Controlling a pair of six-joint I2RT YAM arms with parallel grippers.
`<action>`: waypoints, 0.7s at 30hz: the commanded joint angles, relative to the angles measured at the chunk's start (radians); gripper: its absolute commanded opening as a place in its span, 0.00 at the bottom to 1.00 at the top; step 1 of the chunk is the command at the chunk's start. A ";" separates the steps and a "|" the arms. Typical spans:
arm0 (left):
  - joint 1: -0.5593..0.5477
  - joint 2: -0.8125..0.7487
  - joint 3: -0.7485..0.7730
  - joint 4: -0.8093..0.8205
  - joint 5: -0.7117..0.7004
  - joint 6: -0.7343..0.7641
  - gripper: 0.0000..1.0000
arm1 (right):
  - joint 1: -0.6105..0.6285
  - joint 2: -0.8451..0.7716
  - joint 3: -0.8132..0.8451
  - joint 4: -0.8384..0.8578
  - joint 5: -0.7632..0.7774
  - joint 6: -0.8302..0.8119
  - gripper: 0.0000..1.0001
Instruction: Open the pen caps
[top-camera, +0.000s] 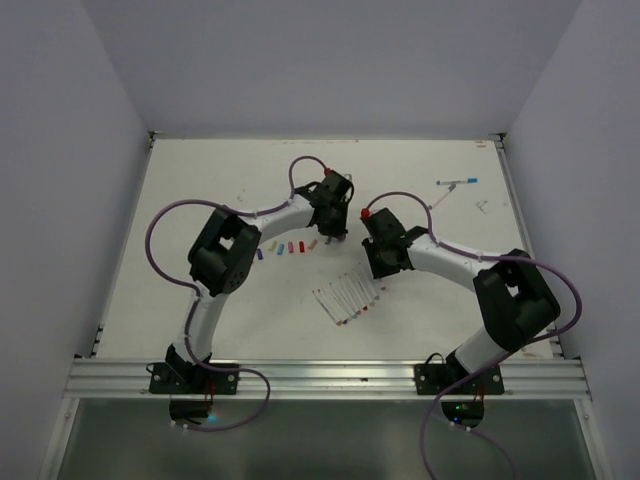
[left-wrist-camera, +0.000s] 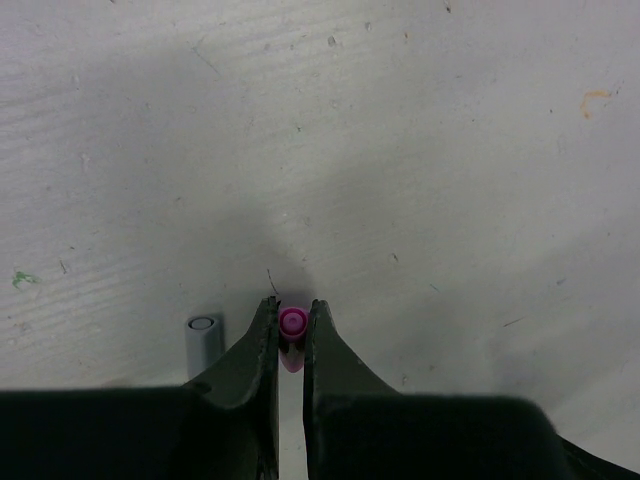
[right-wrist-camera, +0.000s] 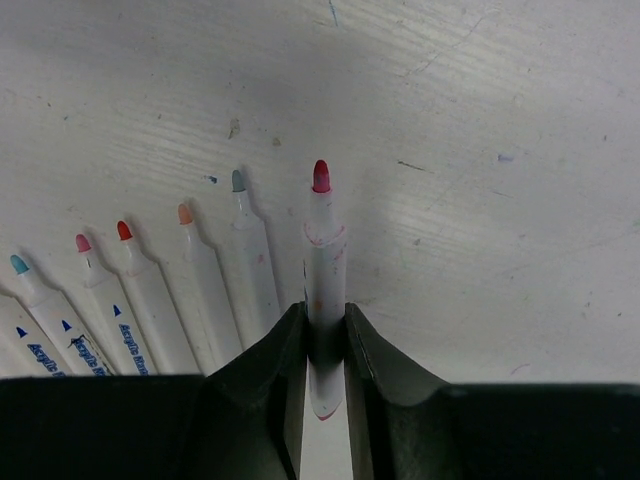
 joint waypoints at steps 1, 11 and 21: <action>-0.007 0.013 0.042 -0.042 -0.063 0.020 0.04 | -0.002 -0.016 -0.013 0.030 -0.010 0.004 0.24; -0.007 0.005 0.022 -0.037 -0.080 0.014 0.17 | -0.002 -0.035 0.004 0.033 -0.040 0.011 0.34; -0.007 -0.004 0.014 -0.037 -0.104 0.018 0.34 | -0.005 -0.137 0.055 -0.013 -0.032 0.017 0.39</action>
